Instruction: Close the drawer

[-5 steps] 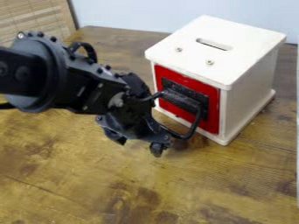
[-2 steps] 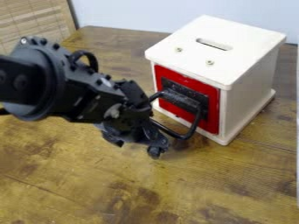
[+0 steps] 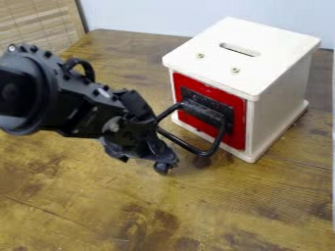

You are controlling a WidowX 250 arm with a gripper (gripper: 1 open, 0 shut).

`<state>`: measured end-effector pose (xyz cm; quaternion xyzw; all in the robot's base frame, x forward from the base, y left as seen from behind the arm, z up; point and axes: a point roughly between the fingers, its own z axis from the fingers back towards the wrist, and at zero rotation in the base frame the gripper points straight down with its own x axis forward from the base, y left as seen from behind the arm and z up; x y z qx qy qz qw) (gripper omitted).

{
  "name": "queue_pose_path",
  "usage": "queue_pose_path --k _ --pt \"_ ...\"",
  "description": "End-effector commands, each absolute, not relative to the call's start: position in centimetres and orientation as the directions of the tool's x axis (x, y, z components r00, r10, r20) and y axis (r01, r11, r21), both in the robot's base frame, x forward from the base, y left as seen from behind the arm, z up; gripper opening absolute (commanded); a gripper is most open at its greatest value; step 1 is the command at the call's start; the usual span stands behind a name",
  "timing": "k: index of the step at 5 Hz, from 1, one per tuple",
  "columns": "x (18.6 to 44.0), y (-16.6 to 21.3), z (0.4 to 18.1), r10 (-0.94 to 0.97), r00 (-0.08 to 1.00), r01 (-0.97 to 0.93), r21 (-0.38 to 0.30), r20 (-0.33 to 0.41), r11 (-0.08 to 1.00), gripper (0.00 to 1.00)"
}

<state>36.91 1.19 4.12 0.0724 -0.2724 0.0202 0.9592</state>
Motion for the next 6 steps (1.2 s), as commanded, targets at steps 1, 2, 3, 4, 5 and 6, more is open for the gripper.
queue_pose_path --k 1,2,3,4,5,6 --pt "37.1 1.6 5.6 -0.001 0.833 -0.087 0.133 0.554 0.987 1.0" --pt "37.0 0.8 6.2 0.003 0.835 -0.093 0.136 0.55 0.986 1.0" --pt "37.0 0.0 6.8 0.013 0.834 -0.104 0.134 0.551 0.986 1.0" --pt "37.8 1.1 7.5 0.025 0.829 -0.119 0.133 0.558 0.984 1.0" --pt "37.9 0.5 7.2 0.031 0.829 -0.124 0.13 0.559 0.984 1.0" --pt "38.0 -0.1 6.9 0.037 0.828 -0.13 0.128 0.559 0.983 1.0"
